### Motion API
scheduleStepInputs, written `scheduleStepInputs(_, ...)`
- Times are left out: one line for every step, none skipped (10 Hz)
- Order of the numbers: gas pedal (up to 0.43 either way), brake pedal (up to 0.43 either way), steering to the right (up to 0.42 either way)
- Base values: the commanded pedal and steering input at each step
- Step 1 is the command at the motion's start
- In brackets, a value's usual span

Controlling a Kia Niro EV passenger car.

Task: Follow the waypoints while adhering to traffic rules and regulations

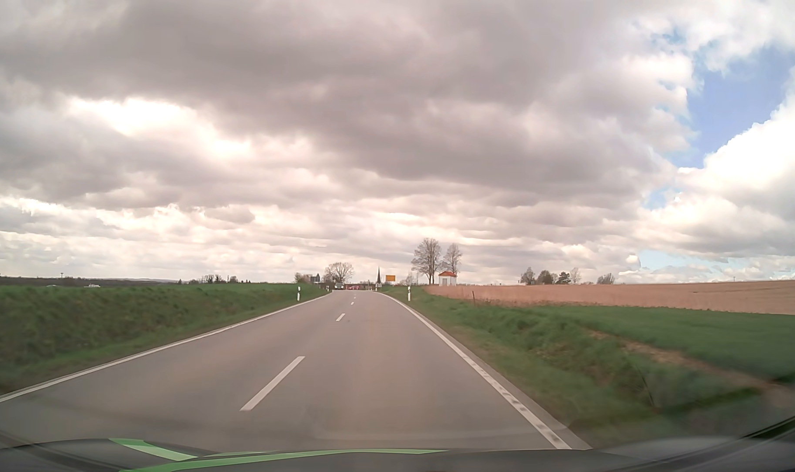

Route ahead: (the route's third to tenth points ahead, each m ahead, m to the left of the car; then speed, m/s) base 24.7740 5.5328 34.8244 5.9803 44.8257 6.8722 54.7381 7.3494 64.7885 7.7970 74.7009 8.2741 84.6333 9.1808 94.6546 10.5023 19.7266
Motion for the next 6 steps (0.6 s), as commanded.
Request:
scheduleStepInputs(0.0,0.0,-0.008)
scheduleStepInputs(0.0,0.0,-0.009)
scheduleStepInputs(0.0,0.0,-0.009)
scheduleStepInputs(0.0,0.0,-0.009)
scheduleStepInputs(0.0,0.0,-0.009)
scheduleStepInputs(0.0,0.0,-0.009)
